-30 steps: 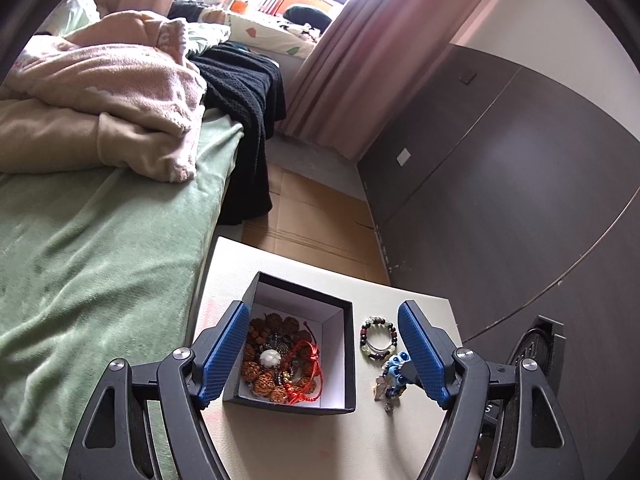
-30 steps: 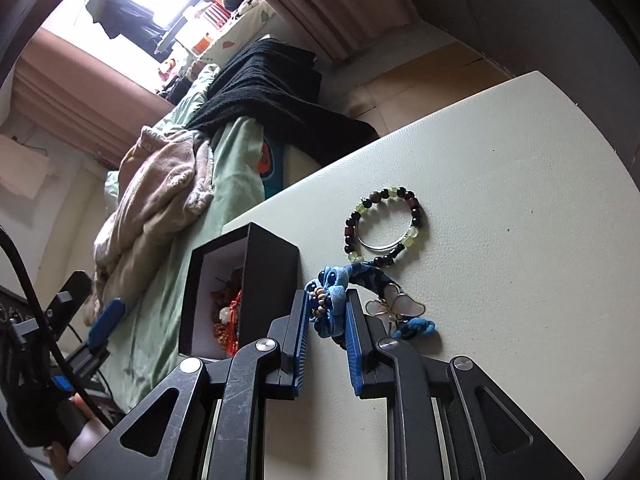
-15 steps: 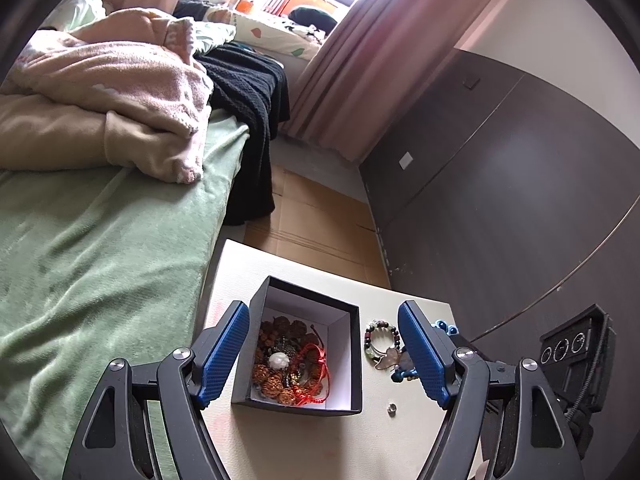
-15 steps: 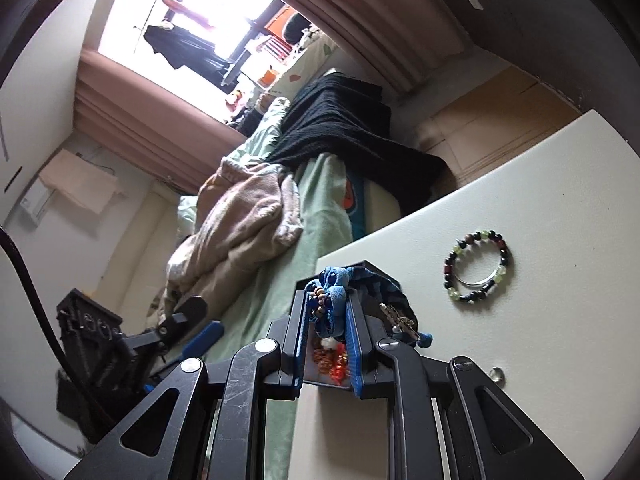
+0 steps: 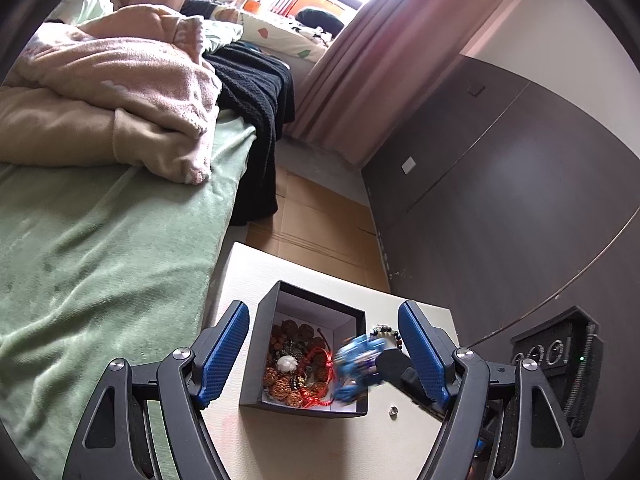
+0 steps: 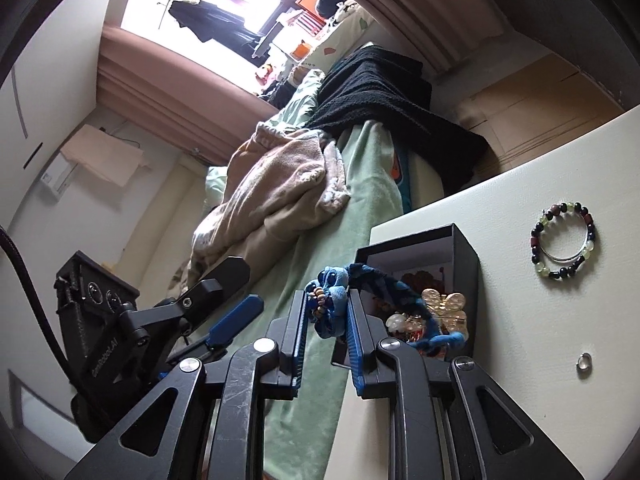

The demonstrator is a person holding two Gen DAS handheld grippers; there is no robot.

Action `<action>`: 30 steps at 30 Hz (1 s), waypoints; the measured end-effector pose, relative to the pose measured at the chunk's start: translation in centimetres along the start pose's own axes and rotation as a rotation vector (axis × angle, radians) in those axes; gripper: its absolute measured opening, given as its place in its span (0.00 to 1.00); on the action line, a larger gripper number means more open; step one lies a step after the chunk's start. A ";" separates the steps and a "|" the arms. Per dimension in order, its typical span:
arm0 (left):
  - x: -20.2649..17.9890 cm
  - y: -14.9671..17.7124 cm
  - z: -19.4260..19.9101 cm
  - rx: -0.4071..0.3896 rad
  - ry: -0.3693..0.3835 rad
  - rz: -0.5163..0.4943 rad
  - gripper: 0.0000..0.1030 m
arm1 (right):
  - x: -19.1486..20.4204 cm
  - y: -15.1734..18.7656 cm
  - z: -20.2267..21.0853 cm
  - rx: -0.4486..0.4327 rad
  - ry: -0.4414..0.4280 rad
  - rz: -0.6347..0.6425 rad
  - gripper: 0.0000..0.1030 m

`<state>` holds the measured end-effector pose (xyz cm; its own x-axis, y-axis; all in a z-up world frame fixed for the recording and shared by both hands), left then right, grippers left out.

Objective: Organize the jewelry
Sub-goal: 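Carry the blue flower keychain into the black box and open the right gripper, then move the left gripper to the small silver ring and close on it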

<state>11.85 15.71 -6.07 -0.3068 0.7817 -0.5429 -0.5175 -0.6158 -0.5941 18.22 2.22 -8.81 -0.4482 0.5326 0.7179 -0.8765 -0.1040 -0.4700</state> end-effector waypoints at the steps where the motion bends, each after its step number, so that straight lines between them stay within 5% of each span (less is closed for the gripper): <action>1: 0.1 0.0 0.0 -0.001 -0.001 0.002 0.75 | -0.3 0.1 -0.5 0.017 0.004 -0.015 0.40; 3: 0.4 -0.1 0.1 -0.003 -0.003 0.007 0.75 | -0.9 0.2 -0.4 0.013 0.015 -0.039 0.54; 12: -0.2 0.4 -0.5 0.021 0.000 -0.006 0.75 | -3.2 -0.9 3.4 -0.046 0.075 -0.079 0.54; 30: -8.4 7.7 -4.2 0.138 -0.019 -0.256 0.75 | -11.6 -1.4 14.4 -0.092 0.332 -0.211 0.55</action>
<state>13.84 4.01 -8.61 -0.1663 0.9123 -0.3741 -0.6836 -0.3801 -0.6231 22.05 -15.91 -9.06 -0.1660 0.7783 0.6056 -0.9170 0.1040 -0.3850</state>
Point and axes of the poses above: each gripper's, at about its wrist camera, not at the fingertips, and z roughly against the way its jaws point, x to its left, y to its underside, the point moved 6 cm from there along -z, roughly the way its jaws point, and after that the axes turned 1 degree about y, right-handed, at the moved point
